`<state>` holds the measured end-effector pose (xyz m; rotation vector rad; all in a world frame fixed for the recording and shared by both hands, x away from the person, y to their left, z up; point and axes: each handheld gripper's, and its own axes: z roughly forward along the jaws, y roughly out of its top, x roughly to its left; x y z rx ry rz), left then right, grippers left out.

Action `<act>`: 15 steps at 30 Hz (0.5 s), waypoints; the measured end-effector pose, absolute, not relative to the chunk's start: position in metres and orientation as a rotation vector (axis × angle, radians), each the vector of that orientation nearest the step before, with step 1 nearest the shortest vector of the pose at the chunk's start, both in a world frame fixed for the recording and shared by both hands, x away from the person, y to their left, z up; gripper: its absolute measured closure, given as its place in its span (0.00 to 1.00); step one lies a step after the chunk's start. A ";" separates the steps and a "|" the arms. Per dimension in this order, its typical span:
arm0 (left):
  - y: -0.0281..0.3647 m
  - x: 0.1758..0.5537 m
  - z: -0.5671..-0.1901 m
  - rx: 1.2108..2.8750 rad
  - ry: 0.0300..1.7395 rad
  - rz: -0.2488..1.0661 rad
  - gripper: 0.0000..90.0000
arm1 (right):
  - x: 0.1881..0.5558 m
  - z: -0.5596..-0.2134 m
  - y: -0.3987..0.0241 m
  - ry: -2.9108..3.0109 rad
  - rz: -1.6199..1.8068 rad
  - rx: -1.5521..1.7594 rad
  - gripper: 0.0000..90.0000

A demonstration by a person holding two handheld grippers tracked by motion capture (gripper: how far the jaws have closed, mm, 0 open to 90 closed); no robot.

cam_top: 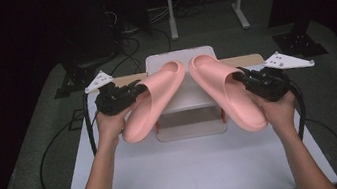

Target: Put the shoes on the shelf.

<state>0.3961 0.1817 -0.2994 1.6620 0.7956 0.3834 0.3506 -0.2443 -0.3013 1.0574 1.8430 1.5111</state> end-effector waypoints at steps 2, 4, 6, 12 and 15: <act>0.179 0.400 -0.300 1.664 0.800 0.378 0.79 | 0.353 -0.302 -0.244 1.849 1.509 1.053 0.85; 0.177 0.402 -0.300 1.674 0.803 0.379 0.78 | 0.355 -0.302 -0.243 1.847 1.509 1.063 0.85; 0.174 0.406 -0.300 1.683 0.808 0.377 0.78 | 0.358 -0.303 -0.243 1.848 1.499 1.065 0.85; 0.170 0.413 -0.298 1.689 0.818 0.386 0.78 | 0.365 -0.303 -0.244 1.844 1.488 1.084 0.85; 0.168 0.417 -0.298 1.686 0.831 0.387 0.78 | 0.370 -0.304 -0.244 1.842 1.486 1.096 0.85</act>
